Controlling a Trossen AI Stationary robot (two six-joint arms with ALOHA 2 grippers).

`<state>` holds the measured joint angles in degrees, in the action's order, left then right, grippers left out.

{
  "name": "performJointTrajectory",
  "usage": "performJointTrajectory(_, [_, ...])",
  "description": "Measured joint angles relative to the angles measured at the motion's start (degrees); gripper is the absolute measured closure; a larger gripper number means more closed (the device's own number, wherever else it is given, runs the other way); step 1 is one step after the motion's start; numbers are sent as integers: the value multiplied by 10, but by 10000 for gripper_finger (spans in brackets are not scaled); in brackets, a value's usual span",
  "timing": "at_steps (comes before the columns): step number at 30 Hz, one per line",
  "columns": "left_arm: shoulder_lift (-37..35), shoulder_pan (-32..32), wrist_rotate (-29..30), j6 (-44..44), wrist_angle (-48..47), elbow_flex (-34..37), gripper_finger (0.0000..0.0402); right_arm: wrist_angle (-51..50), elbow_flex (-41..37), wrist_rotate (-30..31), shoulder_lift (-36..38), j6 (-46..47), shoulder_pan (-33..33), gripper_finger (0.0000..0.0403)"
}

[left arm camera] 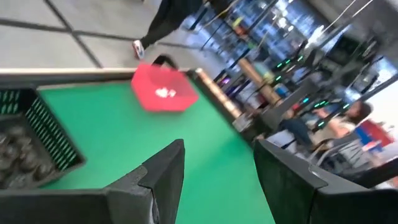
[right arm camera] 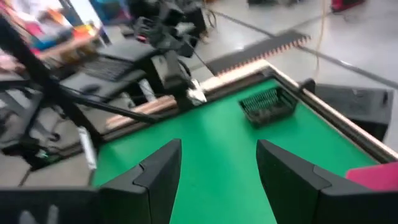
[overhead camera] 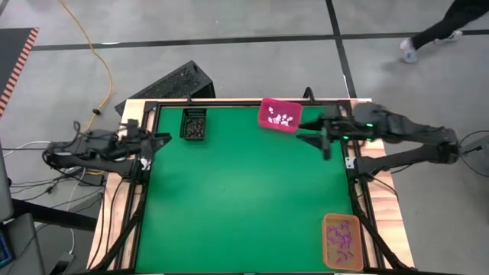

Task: Sort Halloween decoration
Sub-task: Return to Home Position

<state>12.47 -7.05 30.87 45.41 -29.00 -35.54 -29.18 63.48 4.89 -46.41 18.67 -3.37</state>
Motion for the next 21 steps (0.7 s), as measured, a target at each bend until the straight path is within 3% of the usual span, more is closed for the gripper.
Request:
performJointTrajectory(7, [0, 0, -15, -138, 1, -87, 219, -22, -1, 60, 57, -80, 119, 168])
performJointTrajectory(9, [-3, 0, -6, -159, 1, -101, 219, -18, -13, 106, 72, -73, 144, 168])
performJointTrajectory(14, [-37, 0, -2, -234, -6, -107, 219, 27, -117, 250, 140, -37, 203, 168])
performJointTrajectory(21, [-104, 0, 18, -246, -9, -99, 219, 211, -284, 250, 270, -64, 262, 168])
